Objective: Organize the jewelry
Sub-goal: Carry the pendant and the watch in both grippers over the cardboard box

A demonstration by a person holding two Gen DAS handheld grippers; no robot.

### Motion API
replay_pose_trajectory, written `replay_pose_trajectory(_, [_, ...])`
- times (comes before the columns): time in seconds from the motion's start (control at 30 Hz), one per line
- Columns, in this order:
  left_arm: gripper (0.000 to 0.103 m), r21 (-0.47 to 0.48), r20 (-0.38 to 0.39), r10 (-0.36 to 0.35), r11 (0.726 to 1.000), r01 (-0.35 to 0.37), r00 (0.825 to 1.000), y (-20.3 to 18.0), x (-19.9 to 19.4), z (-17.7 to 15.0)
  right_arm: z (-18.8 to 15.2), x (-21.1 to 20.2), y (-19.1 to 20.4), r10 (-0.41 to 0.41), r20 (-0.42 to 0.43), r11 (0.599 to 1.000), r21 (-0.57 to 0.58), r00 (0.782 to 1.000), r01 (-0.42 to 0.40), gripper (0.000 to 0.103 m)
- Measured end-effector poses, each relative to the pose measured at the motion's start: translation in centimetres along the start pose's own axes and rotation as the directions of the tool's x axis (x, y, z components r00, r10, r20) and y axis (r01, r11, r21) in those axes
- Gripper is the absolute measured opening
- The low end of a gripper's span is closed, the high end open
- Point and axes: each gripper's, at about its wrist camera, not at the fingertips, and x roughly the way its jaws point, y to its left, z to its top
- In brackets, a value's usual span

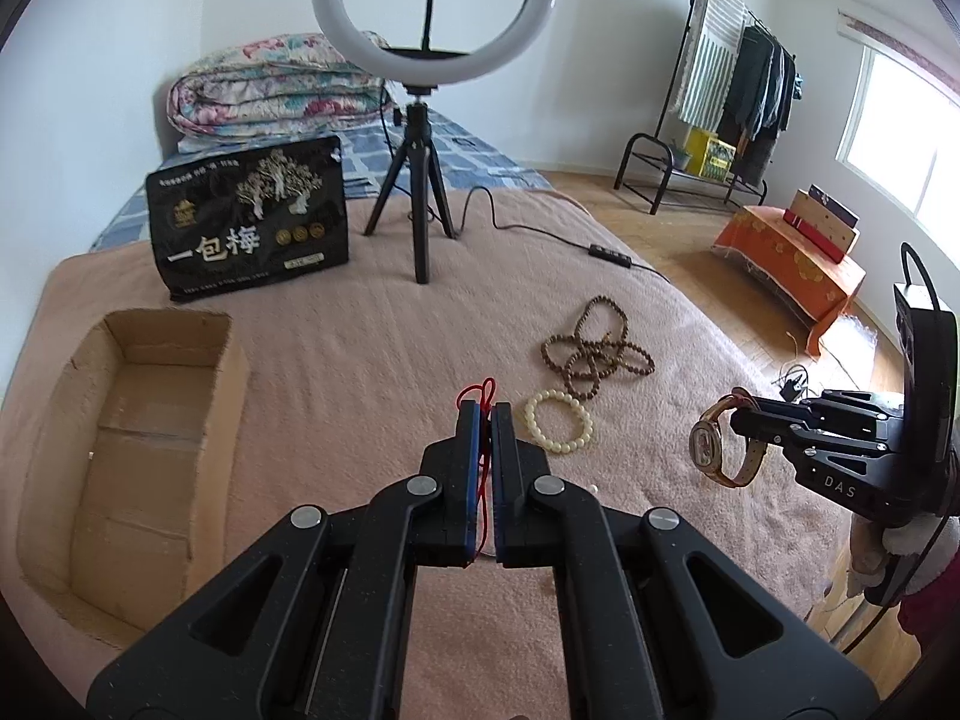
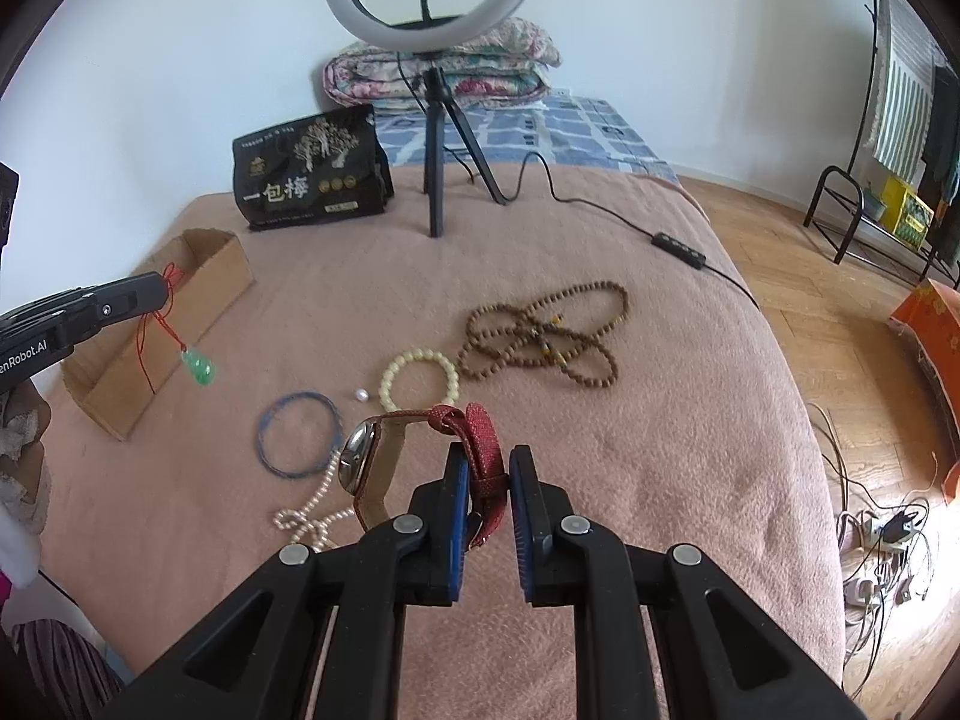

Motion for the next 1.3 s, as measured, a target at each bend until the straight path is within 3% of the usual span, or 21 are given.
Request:
replay_pose_trajectory(0.4, [0.001,-0.063,0.072,0.092,0.994,-0.088,0.993,5.2,-5.9,0.8,4.3,-1.4,6.5,0.081,0.064,0.993,-0.087,0.995,-0.076,0.011])
replay_pose_trajectory(0.67, [0.001,-0.115,0.074,0.183,0.978,-0.174,0.98,10.1,-8.6,-0.3,6.9,-0.4,11.7,0.138,0.074,0.982,-0.142,0.988,-0.127,0.011])
replay_pose_trajectory(0.97, [0.001,-0.177,0.053,0.256,0.954,-0.244,0.965,15.3,-9.4,-2.1,9.3,2.3,17.0,0.17,0.069,0.967,-0.202,0.983,-0.153,0.011])
replay_pose_trajectory(1.3, [0.001,-0.21,0.022,0.279,0.94,-0.268,0.96,18.5,-8.9,-3.8,11.4,5.5,23.0,0.21,0.048,0.943,-0.272,0.977,-0.19,0.011])
